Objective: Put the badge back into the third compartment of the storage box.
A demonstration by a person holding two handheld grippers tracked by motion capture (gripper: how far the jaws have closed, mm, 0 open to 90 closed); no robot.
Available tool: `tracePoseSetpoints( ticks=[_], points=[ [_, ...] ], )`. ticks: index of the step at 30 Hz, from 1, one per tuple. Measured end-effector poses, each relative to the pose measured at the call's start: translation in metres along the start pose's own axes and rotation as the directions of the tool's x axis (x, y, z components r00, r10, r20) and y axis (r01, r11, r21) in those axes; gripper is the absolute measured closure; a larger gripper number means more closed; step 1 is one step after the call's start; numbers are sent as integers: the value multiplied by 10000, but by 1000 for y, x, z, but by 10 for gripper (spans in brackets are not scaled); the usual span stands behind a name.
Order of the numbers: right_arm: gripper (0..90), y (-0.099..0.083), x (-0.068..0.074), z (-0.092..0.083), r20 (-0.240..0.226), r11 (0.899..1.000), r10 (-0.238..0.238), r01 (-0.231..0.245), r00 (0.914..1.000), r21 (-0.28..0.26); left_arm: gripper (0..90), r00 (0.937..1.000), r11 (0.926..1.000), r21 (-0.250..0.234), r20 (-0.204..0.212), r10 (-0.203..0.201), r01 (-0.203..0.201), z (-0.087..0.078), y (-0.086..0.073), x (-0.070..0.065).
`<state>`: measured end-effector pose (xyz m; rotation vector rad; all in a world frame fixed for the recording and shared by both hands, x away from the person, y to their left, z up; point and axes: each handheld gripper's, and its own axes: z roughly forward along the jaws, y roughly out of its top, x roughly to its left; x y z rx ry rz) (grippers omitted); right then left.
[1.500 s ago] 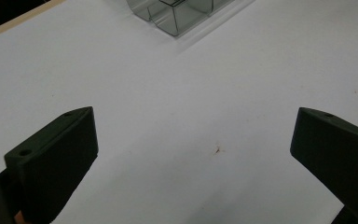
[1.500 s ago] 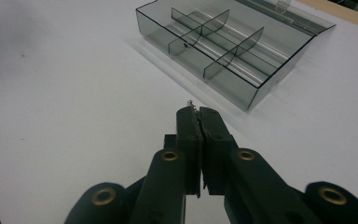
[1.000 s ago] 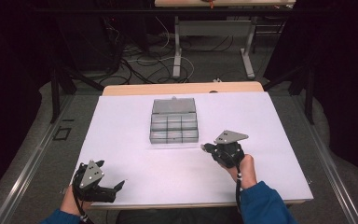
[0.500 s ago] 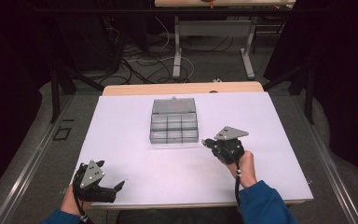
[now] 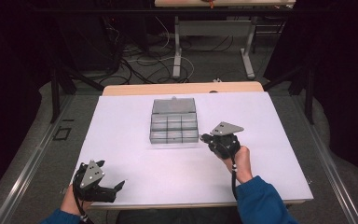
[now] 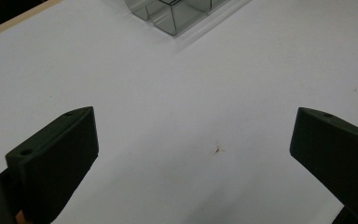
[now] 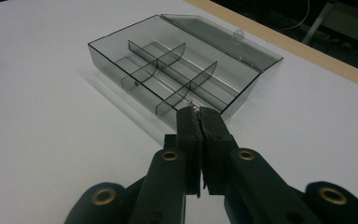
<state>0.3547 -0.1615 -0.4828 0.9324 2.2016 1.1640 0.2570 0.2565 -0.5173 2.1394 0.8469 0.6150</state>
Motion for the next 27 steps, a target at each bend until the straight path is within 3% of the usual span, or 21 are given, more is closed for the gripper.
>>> tracePoseSetpoints(
  ticks=[7, 27],
  points=[
    [881, 4, -1, 8, 64, 9998, -194, 194, 9998, -48, 12, 10000, 10000, 23, 15, -40, 40, 0, 0, 0],
    [881, 13, -5, 28, 78, 9998, -184, 184, 9998, -90, 12, 10000, 10000, 40, 34, -5, 5, 1, 0, 0]
  ],
)
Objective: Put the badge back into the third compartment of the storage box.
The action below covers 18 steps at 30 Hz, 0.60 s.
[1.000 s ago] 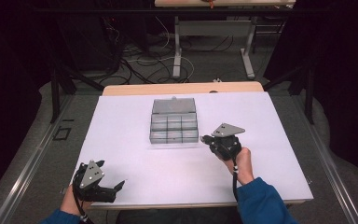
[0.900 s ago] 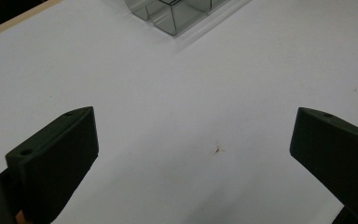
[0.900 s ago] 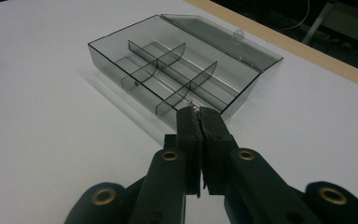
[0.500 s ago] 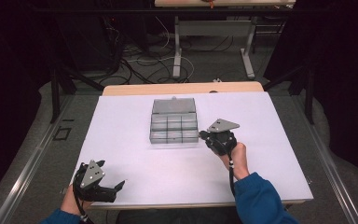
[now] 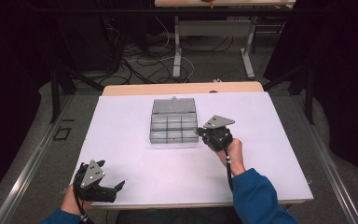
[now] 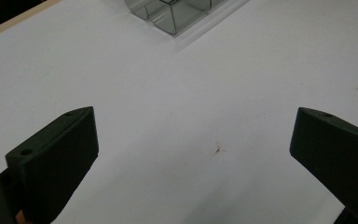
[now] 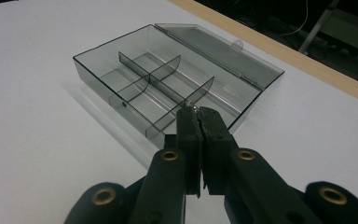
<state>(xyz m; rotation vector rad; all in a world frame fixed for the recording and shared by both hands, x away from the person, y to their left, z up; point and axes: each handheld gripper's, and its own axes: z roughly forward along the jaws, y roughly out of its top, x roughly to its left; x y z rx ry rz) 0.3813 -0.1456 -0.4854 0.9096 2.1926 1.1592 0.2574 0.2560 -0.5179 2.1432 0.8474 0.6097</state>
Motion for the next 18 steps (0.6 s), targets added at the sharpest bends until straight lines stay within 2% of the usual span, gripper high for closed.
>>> tracePoseSetpoints(
  ticks=[8, 14, 15, 16, 18],
  points=[
    [881, 6, 0, 9, -143, 10000, -96, 96, 9999, -17, 12, 10000, 10000, 3, 20, -3, 3, 1, 0, 0],
    [881, 9, -1, 19, -248, 10000, -74, 74, 9997, 7, 12, 9999, 9999, 52, -57, 140, -140, 1, 0, 1],
    [881, 9, -1, 21, -235, 10000, -62, 62, 9997, 21, 12, 10000, 10000, 51, 47, 45, -45, 2, 0, 0],
    [880, 10, -2, 23, -225, 10000, -98, 97, 9997, -10, 12, 9998, 9998, 53, -76, 183, -183, 1, 0, 1],
    [881, 10, -3, 26, -232, 10000, -30, 30, 9997, -4, 12, 9998, 9998, 60, -71, 184, -183, 1, 0, 1]
  ],
)
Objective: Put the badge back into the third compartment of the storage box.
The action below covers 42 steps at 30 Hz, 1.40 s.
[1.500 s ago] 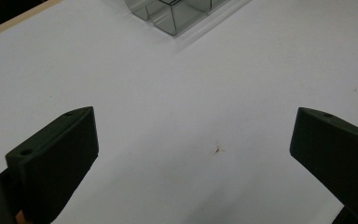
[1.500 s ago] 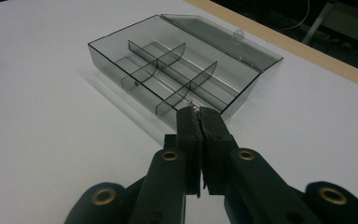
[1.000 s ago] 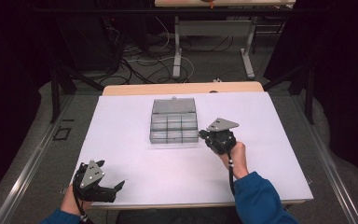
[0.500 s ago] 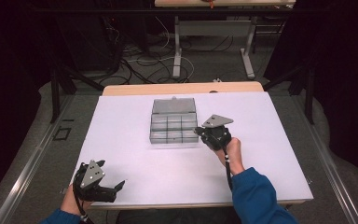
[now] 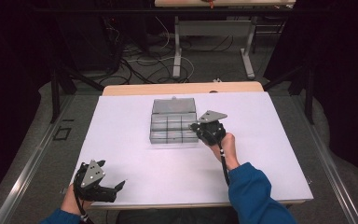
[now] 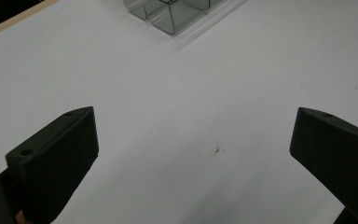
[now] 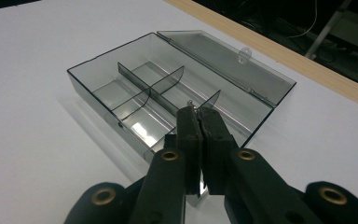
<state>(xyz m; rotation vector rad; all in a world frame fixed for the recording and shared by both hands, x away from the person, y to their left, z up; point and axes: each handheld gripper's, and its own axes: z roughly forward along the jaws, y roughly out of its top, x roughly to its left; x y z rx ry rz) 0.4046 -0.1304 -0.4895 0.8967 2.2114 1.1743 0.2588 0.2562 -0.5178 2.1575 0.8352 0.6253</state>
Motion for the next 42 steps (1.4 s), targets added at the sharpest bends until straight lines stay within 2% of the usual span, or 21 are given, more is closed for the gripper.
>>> tracePoseSetpoints(
  ticks=[2, 4, 6, 9, 10, 12, 13, 15, 18, 19, 20, 24, 27, 28, 33, 37, 38, 42],
  points=[
    [881, 0, -1, 3, -24, 10000, 37, -37, 10000, -57, 12, 9999, 10000, 39, 99, -69, 69, 0, 0, -1],
    [881, 0, -3, 6, -14, 10000, 88, -88, 10000, 20, 12, 10000, 10000, 23, 4, 42, -43, 0, 0, 0],
    [881, 0, -4, 9, -60, 9999, 139, -139, 9999, 56, 12, 9998, 9999, -1, 123, -133, 133, 1, 0, -1],
    [880, 0, -6, 15, -56, 9999, 149, -149, 9999, 42, 12, 9999, 10000, -34, 103, -78, 78, 0, 0, -1],
    [880, -1, -7, 17, -59, 9999, 134, -133, 9999, 92, 12, 10000, 10000, 5, 38, 47, -47, 0, 0, 0],
    [880, -1, -8, 20, -82, 9993, 174, -171, 9998, 318, 12, 10000, 10000, -16, 37, -12, 12, 0, 0, 0],
    [881, -2, -8, 22, -74, 9997, 224, -223, 9997, 135, 12, 10000, 10000, -18, 63, -44, 44, 0, 0, 0],
    [880, -2, -9, 25, -53, 9997, 138, -137, 9999, 178, 12, 9999, 10000, 9, 102, -37, 37, 0, 0, 0],
    [880, -3, -10, 28, 30, 9995, 261, -261, 9997, 149, 12, 10000, 10000, 5, 45, 36, -36, 0, 0, 0],
    [880, -2, -11, 28, -10, 9993, 237, -236, 9997, 295, 12, 10000, 10000, 6, 52, 36, -36, 0, 0, 0],
    [881, -3, -12, 30, 41, 9995, 283, -283, 9996, 130, 12, 10000, 10000, 5, 70, 18, -18, 0, 0, 0],
    [881, -4, -14, 35, 151, 9993, 353, -355, 9993, 133, 12, 10000, 10000, 3, 48, 46, -46, 0, 0, 0],
    [880, -4, -17, 36, 159, 9988, 317, -323, 9994, 372, 12, 9999, 9999, -53, 139, -95, 96, 1, 0, -1],
    [881, -5, -17, 37, 211, 9990, 384, -388, 9990, 227, 12, 9999, 10000, -31, 116, -71, 71, 0, 0, -1],
    [881, -5, -20, 40, 353, 9989, 432, -438, 9984, 158, 13, 10000, 10000, -51, 65, 0, 0, 0, 0, 0],
    [881, -6, -23, 40, 360, 9984, 406, -420, 9985, 382, 13, 10000, 10000, -17, 84, 5, -5, 0, 0, 0],
    [881, -6, -24, 42, 402, 9987, 431, -441, 9983, 244, 13, 10000, 10000, -14, 83, 2, -1, 0, 0, 0],
    [880, -7, -26, 43, 435, 9984, 496, -506, 9978, 233, 13, 10000, 10000, -16, 93, -17, 17, 0, 0, 0]
  ],
)
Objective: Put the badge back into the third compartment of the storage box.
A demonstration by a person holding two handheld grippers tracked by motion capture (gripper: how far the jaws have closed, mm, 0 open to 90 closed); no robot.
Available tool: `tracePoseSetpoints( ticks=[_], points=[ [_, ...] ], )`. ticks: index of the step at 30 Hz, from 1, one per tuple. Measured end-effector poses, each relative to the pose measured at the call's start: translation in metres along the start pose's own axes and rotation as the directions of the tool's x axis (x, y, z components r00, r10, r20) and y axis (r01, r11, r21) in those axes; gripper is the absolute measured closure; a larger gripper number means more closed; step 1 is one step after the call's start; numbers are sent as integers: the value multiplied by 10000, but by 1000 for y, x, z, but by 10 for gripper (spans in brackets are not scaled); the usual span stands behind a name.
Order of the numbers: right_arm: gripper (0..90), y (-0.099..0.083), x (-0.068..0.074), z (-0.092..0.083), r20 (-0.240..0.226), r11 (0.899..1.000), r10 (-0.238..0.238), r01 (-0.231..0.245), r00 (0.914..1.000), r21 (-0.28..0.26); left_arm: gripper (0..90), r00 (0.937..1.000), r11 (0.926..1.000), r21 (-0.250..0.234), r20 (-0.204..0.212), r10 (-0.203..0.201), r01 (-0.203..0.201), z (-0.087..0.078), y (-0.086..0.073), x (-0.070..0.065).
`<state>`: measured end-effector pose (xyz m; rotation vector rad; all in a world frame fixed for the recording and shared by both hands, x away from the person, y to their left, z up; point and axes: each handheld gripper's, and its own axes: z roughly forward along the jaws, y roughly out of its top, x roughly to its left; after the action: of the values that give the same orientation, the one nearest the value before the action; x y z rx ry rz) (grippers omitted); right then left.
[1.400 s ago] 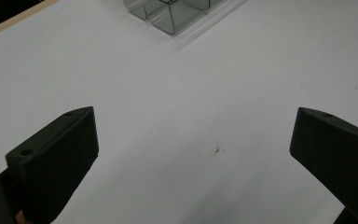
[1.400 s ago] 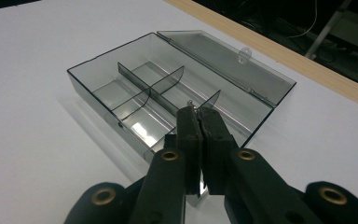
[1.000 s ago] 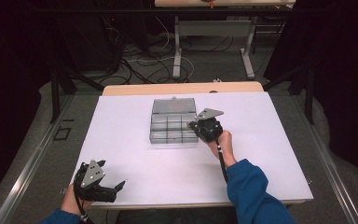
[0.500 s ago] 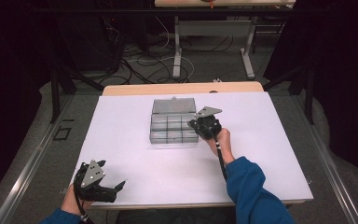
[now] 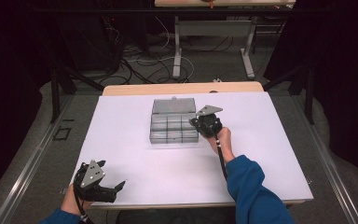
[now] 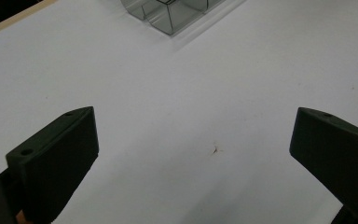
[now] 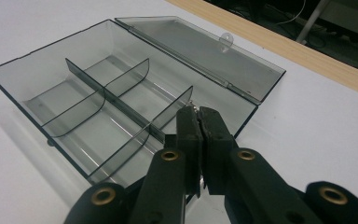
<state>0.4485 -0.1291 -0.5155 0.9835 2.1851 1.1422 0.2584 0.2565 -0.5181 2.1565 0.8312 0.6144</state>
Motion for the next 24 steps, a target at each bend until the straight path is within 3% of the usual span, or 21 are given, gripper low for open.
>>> tracePoseSetpoints(
  ticks=[7, 8, 10, 24],
  points=[
    [879, 0, -5, 5, 81, 10000, 9, -10, 10000, 84, 13, 9998, 9998, -58, 87, -188, 188, 0, -1, -1],
    [879, -1, -5, 6, 92, 10000, 10, -10, 10000, 93, 13, 10000, 10000, -46, -2, -49, 49, 0, 0, 0],
    [879, -1, -5, 8, 122, 9999, -85, 83, 9999, 94, 13, 9998, 9998, -61, 85, -189, 189, 0, -1, -1],
    [878, -2, -8, 17, 256, 9996, -122, 115, 9996, 269, 14, 9998, 9999, -21, 76, -159, 160, -1, -1, 0]
  ],
)
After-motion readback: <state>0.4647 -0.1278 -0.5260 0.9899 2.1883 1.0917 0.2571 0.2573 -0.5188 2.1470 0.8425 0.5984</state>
